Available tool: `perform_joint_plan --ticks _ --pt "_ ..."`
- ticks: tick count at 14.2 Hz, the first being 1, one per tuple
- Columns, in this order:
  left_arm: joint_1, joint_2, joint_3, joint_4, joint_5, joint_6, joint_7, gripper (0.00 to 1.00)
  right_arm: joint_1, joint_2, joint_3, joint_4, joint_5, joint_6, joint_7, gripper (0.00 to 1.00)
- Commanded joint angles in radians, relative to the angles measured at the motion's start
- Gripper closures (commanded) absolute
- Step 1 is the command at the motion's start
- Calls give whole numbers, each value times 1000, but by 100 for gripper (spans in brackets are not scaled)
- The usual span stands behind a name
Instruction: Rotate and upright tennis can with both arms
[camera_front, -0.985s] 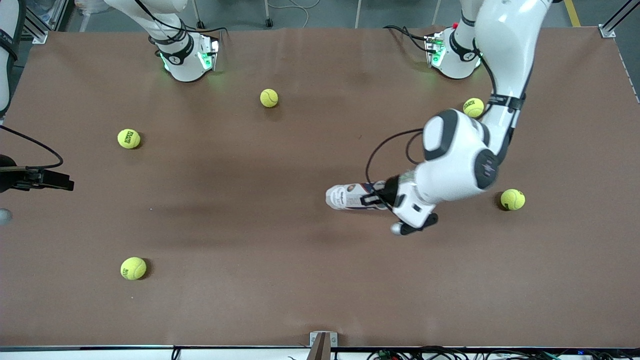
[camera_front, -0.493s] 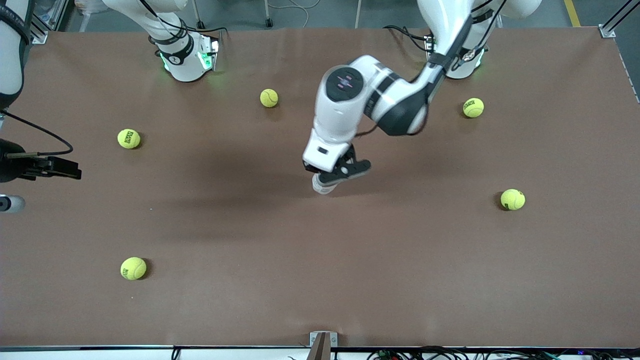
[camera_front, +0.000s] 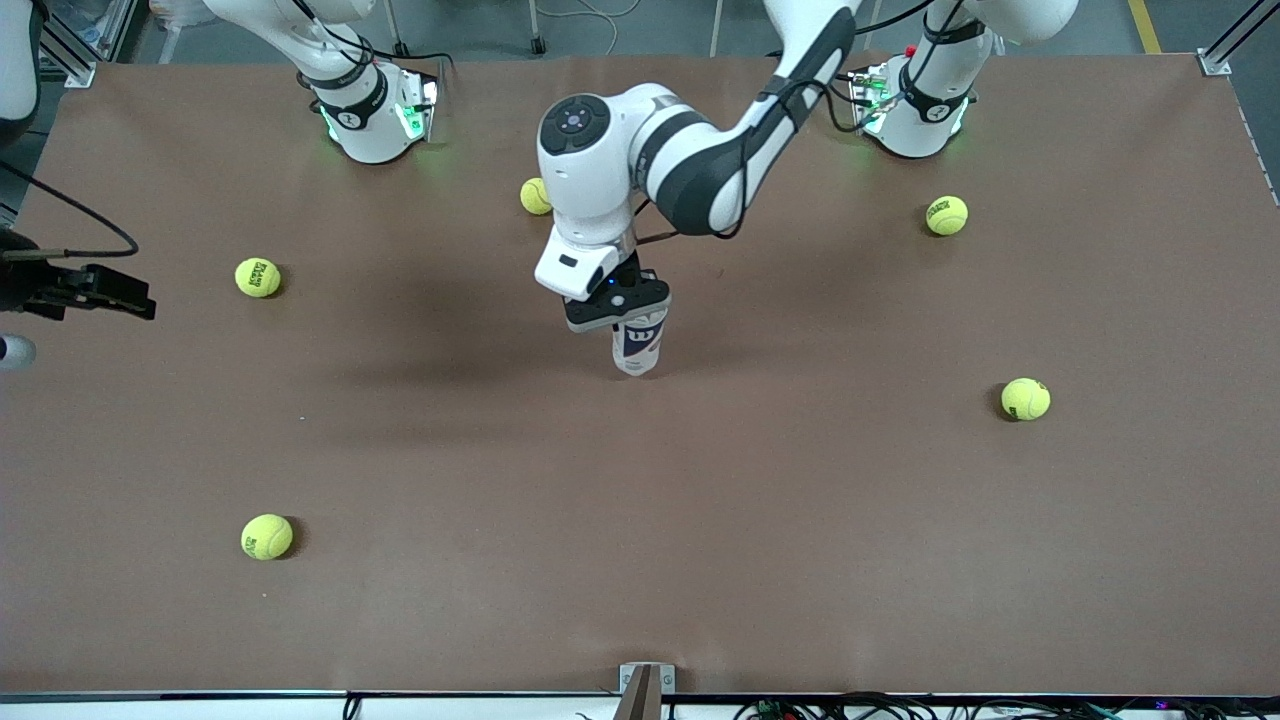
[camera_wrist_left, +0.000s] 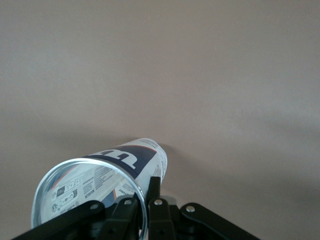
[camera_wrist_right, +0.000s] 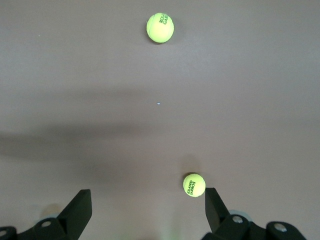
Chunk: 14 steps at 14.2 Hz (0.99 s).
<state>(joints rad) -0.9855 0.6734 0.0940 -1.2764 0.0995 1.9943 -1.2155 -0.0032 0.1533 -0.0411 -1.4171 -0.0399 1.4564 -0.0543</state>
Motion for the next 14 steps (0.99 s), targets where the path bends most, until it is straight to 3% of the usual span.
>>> perform_joint_plan --ticks 1,6,9,12,14 --pt "-7 23 10 46 14 -46 -6 100 3 -122 -10 -157 17 58 -28 0" --pt "-8 44 -5 46 13 -66 5 99 -6 -189 -17 -178 17 35 -79 0" --pt "-7 54 -10 45 11 -66 8 90 -8 -225 -19 -186 17 27 -79 0" --pt "-5 54 -10 45 5 -66 13 76 -4 -262 -20 -212 17 24 -79 0" --pt "-4 52 -10 45 5 -66 16 53 -1 -271 -20 -221 17 24 -79 0"
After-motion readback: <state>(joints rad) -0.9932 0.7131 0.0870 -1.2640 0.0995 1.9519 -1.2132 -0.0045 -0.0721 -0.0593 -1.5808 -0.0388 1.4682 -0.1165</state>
